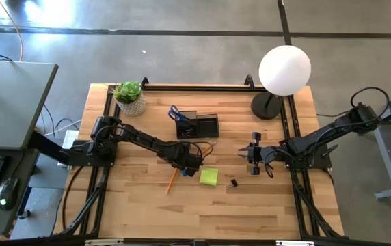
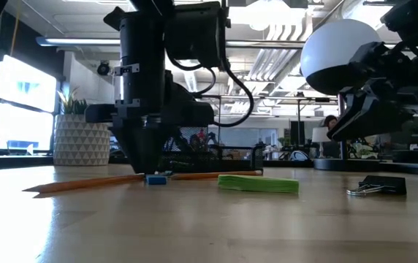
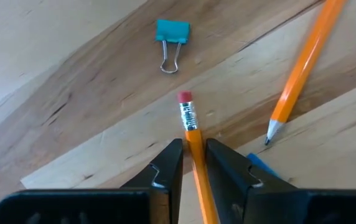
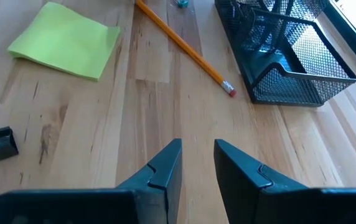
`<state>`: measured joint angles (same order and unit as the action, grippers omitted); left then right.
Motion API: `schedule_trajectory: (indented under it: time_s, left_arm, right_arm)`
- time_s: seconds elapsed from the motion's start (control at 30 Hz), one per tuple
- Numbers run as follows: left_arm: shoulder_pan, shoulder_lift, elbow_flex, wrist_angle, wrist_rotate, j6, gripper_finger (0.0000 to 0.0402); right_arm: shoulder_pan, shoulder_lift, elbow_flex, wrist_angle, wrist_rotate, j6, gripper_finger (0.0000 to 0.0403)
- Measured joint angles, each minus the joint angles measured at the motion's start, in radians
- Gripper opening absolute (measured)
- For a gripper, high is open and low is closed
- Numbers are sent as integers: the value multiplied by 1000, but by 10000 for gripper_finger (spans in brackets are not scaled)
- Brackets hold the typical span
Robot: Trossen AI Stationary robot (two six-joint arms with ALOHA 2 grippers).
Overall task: Pick and place office supplies into organizer
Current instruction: Put the orange pencil into the black desk organizer
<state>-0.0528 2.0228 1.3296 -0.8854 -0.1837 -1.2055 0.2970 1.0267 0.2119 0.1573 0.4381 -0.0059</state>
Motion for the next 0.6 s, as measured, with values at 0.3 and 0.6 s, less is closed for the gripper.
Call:
schedule_trajectory:
  time_s: [0.3,0.6]
  left_arm:
    - [0,2,-1,-9,-1,31,11]
    - [1,6,47,-109,13,106,10]
  right_arm:
    - [0,0,0,20,2,-20,87]
    - [0,0,0,21,2,-21,87]
